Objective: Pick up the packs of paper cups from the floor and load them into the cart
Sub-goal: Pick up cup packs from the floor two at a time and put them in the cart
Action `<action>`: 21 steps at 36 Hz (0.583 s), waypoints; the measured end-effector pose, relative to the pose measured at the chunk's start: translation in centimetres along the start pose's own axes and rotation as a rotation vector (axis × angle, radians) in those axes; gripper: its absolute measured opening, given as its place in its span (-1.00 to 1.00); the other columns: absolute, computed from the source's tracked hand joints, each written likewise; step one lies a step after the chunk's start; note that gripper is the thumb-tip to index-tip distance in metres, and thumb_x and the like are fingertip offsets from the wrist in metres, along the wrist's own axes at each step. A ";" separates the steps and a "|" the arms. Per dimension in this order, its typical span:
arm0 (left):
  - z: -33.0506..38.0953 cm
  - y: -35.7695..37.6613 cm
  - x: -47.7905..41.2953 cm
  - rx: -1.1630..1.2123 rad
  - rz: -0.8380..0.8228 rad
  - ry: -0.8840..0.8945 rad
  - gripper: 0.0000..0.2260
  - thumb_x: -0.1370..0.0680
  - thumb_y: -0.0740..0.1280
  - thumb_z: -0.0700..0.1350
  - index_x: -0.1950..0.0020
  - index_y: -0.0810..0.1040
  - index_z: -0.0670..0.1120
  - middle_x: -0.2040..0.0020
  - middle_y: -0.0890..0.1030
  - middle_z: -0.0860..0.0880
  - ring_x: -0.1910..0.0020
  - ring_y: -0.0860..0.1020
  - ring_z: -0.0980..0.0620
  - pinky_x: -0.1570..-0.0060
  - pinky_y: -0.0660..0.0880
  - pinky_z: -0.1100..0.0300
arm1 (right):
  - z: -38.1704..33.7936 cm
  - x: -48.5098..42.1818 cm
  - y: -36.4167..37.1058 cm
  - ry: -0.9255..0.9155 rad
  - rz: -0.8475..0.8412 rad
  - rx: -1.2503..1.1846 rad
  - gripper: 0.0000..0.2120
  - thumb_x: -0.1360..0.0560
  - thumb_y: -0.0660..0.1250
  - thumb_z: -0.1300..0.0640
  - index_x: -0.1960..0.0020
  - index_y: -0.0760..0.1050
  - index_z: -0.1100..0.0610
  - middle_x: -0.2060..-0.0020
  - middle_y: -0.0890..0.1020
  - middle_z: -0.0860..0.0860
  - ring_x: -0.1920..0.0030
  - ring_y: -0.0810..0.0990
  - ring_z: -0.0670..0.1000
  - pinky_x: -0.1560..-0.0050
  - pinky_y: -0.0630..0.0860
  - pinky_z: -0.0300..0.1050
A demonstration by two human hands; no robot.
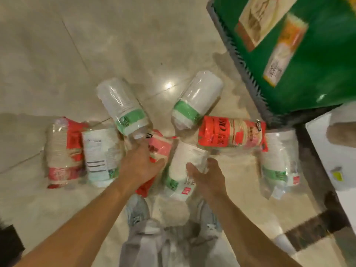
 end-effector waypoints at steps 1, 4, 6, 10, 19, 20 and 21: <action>-0.7 1.5 -1.6 0.022 0.010 0.006 -0.36 -0.40 0.41 0.25 -0.42 0.37 0.08 -0.32 0.51 -0.09 -0.26 0.53 -0.19 -0.27 0.48 -0.09 | 0.8 -1.8 1.2 -0.016 0.015 -0.012 -0.27 -0.45 0.52 -0.18 -0.49 0.35 0.07 -0.32 0.56 0.08 -0.34 0.53 0.13 -0.29 0.45 -0.06; -2.0 5.7 -5.3 0.065 0.095 -0.006 -0.14 -0.33 0.31 0.42 -0.53 0.16 0.10 -0.39 0.38 -0.12 -0.34 0.42 -0.22 -0.32 0.43 -0.23 | 2.7 -6.2 4.3 -0.041 0.006 -0.044 -0.21 -0.41 0.56 -0.17 -0.47 0.25 0.06 -0.30 0.53 0.05 -0.36 0.49 0.12 -0.33 0.42 -0.03; -2.5 7.9 -6.9 0.025 0.212 -0.052 -0.02 -0.34 0.42 0.36 -0.59 0.02 0.05 -0.47 0.27 -0.16 -0.41 0.33 -0.29 -0.33 0.38 -0.28 | 3.5 -7.9 5.8 -0.051 0.009 -0.085 -0.04 -0.32 0.58 -0.25 -0.50 0.14 0.05 -0.35 0.48 0.00 -0.37 0.47 0.11 -0.39 0.41 0.06; -3.4 9.8 -8.2 -0.047 0.371 -0.112 0.07 -0.28 0.53 0.33 -0.60 0.02 0.05 -0.49 0.29 -0.18 -0.42 0.37 -0.30 -0.28 0.38 -0.31 | 4.5 -8.5 7.0 -0.030 0.051 -0.254 0.14 -0.13 0.62 -0.31 -0.54 0.13 -0.08 -0.28 0.50 -0.12 -0.26 0.56 0.02 -0.33 0.52 0.11; -2.5 3.3 -1.1 0.309 0.328 -0.023 -0.08 -0.21 0.41 0.37 -0.52 0.16 0.25 -0.31 0.46 0.01 -0.22 0.52 -0.09 -0.22 0.51 -0.19 | 0.6 -0.3 2.8 -0.054 0.028 -0.261 0.24 -0.02 0.61 -0.34 -0.55 0.09 -0.12 -0.33 0.57 -0.05 -0.31 0.59 0.07 -0.30 0.55 0.18; -2.3 1.8 0.7 0.360 0.330 -0.013 -0.08 -0.21 0.44 0.37 -0.52 0.18 0.26 -0.26 0.46 0.06 -0.19 0.53 -0.04 -0.20 0.53 -0.14 | -0.4 1.5 1.7 -0.091 0.028 -0.277 0.16 -0.04 0.64 -0.30 -0.51 0.14 -0.16 -0.27 0.61 -0.11 -0.26 0.62 0.00 -0.25 0.59 0.15; -2.0 0.0 2.6 0.409 0.337 0.000 -0.08 -0.22 0.46 0.38 -0.52 0.19 0.28 -0.23 0.44 0.12 -0.18 0.52 0.01 -0.21 0.53 -0.08 | -1.7 3.5 0.6 -0.122 0.018 -0.281 0.09 -0.06 0.67 -0.25 -0.46 0.19 -0.22 -0.21 0.63 -0.16 -0.21 0.65 -0.06 -0.22 0.62 0.12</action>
Point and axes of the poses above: each hand's wrist, its own x-axis away from the middle knuckle, its own y-axis out of the palm, z = x × y, the point moved 2 cm from there along -x, towards the middle knuckle
